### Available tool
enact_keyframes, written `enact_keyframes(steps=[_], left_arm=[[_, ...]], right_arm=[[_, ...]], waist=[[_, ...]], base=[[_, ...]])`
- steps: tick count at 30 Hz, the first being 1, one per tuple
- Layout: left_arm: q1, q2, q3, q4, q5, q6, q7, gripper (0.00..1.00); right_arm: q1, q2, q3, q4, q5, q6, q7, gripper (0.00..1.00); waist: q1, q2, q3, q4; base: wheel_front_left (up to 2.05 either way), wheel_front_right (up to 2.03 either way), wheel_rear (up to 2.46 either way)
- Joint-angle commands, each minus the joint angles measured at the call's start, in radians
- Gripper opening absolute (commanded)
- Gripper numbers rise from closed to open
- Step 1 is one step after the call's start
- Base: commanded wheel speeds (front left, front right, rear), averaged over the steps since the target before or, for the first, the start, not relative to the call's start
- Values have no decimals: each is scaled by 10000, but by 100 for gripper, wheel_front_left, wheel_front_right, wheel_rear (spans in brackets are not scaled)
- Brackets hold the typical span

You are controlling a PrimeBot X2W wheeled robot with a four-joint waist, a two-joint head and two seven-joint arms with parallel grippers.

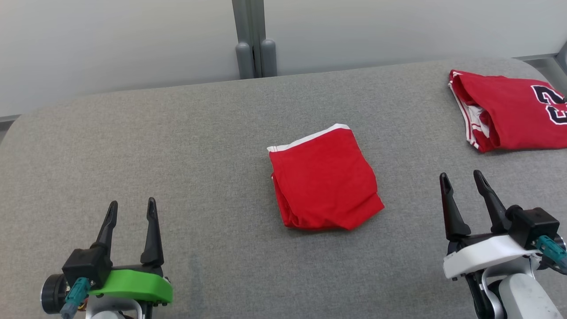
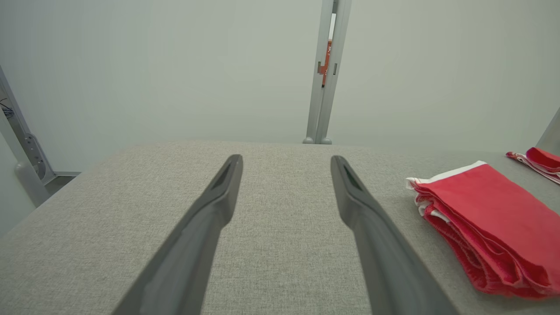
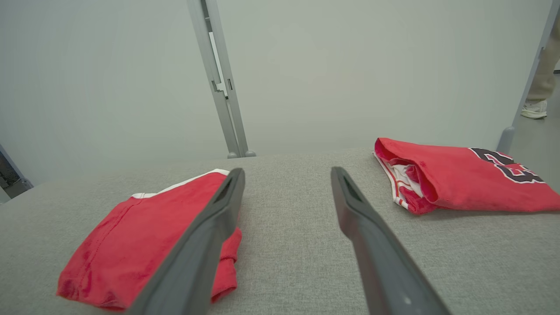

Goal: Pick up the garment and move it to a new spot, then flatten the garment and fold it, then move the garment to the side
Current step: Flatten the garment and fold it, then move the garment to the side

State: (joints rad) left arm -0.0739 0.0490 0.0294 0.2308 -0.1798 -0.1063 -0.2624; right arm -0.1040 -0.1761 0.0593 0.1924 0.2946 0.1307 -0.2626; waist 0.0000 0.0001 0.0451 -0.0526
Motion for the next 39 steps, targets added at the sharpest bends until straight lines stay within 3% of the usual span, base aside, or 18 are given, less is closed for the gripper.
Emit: enact_keyframes(steps=[1, 17, 39], left_arm=[[236, 33, 43, 9, 83, -47, -25, 100], [768, 33, -3, -208, 338, -94, -25, 100], [834, 33, -76, -195, 350, -120, -25, 100]], right_arm=[[226, 46, -33, -128, -80, -3, -26, 100], [1278, 512, -549, -632, -489, -3, -26, 100], [1342, 528, -451, -406, -568, -3, -26, 100]], waist=[[0, -1, -113, -48], [0, -1, -524, 242], [0, -1, -550, 623]], base=[[0, 0, 0], [0, 0, 0], [0, 0, 0]])
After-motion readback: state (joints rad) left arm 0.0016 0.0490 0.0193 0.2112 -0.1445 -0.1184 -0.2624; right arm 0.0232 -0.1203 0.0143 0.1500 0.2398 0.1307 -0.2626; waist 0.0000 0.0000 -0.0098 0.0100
